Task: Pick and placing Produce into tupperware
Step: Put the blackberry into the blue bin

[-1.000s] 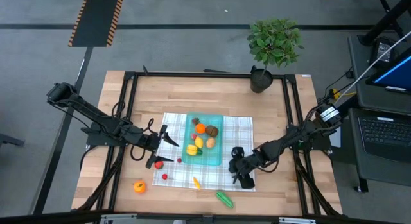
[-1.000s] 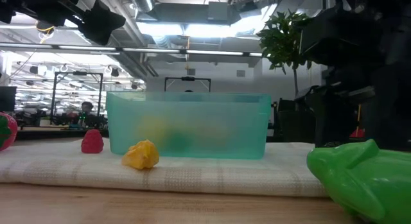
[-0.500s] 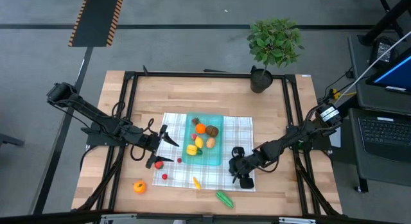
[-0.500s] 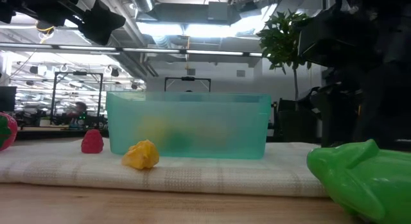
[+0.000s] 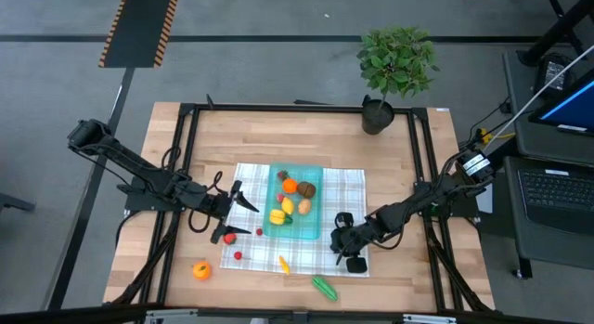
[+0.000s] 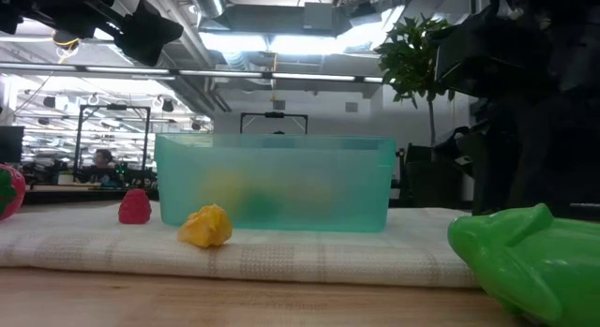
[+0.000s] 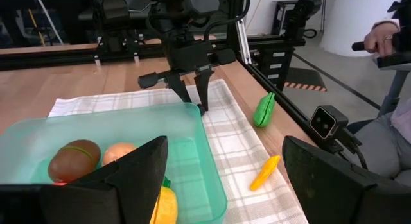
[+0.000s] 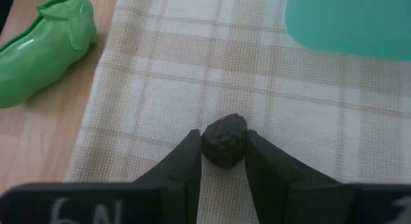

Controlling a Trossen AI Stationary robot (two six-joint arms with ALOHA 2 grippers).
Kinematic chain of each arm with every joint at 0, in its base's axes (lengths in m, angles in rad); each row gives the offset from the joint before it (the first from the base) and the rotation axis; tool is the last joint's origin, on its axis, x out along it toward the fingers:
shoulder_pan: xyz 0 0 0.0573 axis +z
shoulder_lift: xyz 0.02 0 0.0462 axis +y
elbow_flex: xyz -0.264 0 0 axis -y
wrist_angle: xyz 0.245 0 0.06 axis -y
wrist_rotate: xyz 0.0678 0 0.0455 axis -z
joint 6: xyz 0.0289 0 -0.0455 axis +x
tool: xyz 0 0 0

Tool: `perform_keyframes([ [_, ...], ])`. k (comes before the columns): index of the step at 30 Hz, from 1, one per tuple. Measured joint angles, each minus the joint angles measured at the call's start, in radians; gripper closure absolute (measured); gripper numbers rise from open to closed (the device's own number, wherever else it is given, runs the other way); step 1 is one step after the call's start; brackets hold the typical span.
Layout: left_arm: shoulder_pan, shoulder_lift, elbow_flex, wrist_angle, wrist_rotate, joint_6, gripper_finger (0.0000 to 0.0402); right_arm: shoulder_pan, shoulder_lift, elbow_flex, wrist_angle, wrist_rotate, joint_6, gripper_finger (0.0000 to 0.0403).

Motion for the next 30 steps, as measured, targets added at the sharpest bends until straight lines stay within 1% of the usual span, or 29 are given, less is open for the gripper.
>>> perform_keyframes([
  [12, 0.0, 0.0, 0.0, 0.0, 0.0, 0.0, 0.0104, -0.002, -0.01, 0.0, 0.003, -0.001, 0.0, 0.0309],
  [20, 0.0, 0.0, 0.0, 0.0, 0.0, 0.0, 0.0104, -0.002, -0.123, 0.0, -0.013, 0.001, -0.003, 0.0309],
  [24, 0.0, 0.0, 0.0, 0.0, 0.0, 0.0, 0.0104, -0.002, -0.195, 0.0, -0.076, 0.046, -0.024, 0.0309],
  [30, 0.0, 0.0, 0.0, 0.0, 0.0, 0.0, 0.0104, -0.005, -0.278, -0.017, -0.095, 0.159, -0.11, 0.031],
])
